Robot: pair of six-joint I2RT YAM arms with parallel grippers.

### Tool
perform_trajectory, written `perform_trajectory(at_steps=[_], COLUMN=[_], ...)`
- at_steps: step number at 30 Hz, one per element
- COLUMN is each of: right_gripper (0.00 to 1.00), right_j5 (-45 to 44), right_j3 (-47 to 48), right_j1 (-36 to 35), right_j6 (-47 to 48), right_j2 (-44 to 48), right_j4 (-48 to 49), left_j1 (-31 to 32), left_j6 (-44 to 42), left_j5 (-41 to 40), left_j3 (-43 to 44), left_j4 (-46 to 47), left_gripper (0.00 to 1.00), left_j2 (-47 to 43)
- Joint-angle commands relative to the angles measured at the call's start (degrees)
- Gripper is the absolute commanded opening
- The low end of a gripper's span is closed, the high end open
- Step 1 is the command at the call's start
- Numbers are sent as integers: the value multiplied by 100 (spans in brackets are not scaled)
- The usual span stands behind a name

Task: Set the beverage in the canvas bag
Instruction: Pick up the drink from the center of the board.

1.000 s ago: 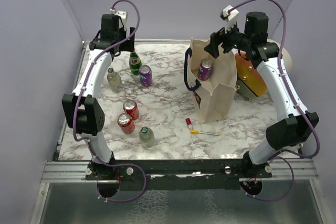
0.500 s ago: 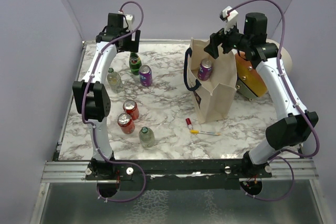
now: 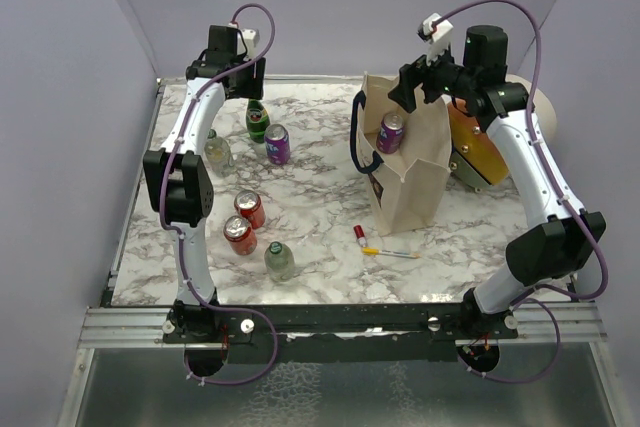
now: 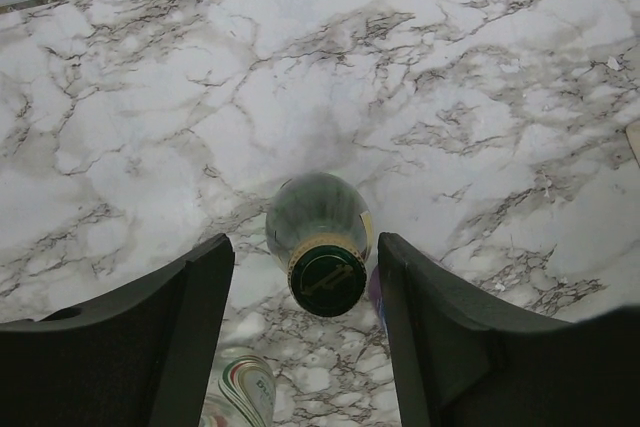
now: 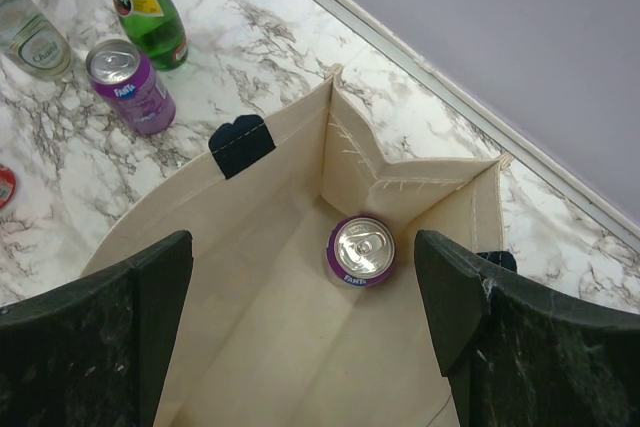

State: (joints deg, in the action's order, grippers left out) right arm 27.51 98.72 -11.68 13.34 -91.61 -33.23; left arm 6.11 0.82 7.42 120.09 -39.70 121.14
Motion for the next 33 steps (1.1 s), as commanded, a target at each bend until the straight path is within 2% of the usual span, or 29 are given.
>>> perform_trajectory(at_steps=[1,9,16,26,32,33], right_gripper=[91,91,91,91,92,92], right_j5=[-104,-112,-154,-167,-192,-200], right_j3=[-54,-113,-171,-316,-411,-437], right_j1=[-36,-35,-34,-37,-36,-38], right_j6=[28,45,71,89,131,145], right_j2=[-49,-32,20,143,224,237], right_j4=[172,181,192,221,205,204], left_j1=[4,4,4,30,73,74], left_j6=[38,59,60,-104,-526,-609], left_j5=[167,257,326,400,324,294], left_j3=[48,-61,-58,32,419,500], left_j4=[-20,-20,-6,41,156,181], left_gripper=[59,56,46,19,0,0], left_j2=[143,155,173,164,122,111])
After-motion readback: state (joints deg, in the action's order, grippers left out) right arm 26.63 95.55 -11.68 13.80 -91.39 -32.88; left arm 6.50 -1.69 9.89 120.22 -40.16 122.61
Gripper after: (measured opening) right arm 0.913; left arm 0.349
